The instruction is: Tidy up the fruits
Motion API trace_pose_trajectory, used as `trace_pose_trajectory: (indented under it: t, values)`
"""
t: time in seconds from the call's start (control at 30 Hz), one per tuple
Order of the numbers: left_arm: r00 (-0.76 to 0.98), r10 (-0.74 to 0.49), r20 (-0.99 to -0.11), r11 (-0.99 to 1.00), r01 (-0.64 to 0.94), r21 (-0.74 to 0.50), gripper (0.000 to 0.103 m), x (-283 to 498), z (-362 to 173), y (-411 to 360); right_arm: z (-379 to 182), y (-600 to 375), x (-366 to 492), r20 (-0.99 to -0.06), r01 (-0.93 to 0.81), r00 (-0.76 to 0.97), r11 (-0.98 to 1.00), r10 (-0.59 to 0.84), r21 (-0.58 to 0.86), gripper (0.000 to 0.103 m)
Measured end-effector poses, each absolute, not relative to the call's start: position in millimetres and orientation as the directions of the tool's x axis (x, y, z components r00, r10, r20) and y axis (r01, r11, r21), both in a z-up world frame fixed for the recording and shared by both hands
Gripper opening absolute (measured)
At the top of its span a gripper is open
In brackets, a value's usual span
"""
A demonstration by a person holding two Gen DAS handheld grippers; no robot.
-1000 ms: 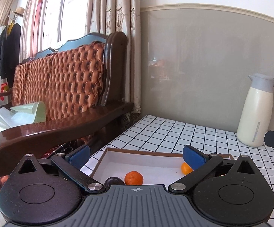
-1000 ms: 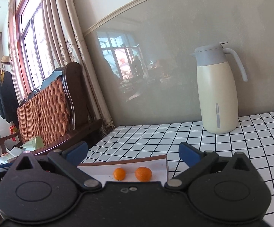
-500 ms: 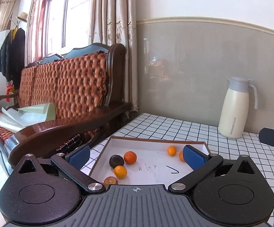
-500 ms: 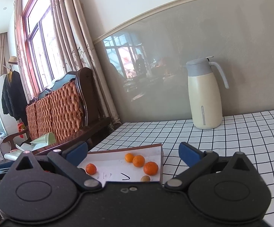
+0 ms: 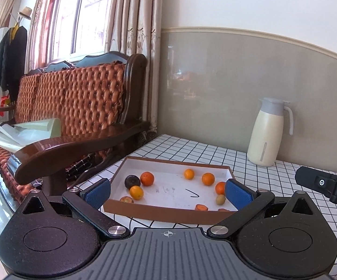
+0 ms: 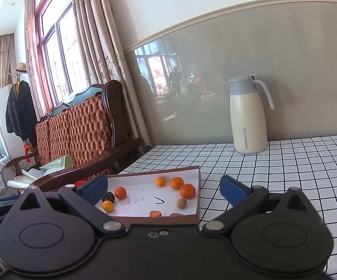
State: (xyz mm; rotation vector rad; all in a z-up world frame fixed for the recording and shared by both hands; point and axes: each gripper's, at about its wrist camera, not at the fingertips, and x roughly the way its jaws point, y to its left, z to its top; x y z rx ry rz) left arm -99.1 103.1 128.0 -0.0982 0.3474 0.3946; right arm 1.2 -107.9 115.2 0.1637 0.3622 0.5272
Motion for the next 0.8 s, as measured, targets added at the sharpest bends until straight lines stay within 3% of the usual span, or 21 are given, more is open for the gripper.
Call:
trace_pose_trajectory:
  t: [0.8]
  values:
    - [0.855, 0.369, -0.363, 0.917, -0.4, -0.009, 0.103, -89.9, 120.2, 106.9, 103.2, -98.9, 1.8, -0.329, -0.43, 0.83, 0.892, 0.451, 0.138, 0.097]
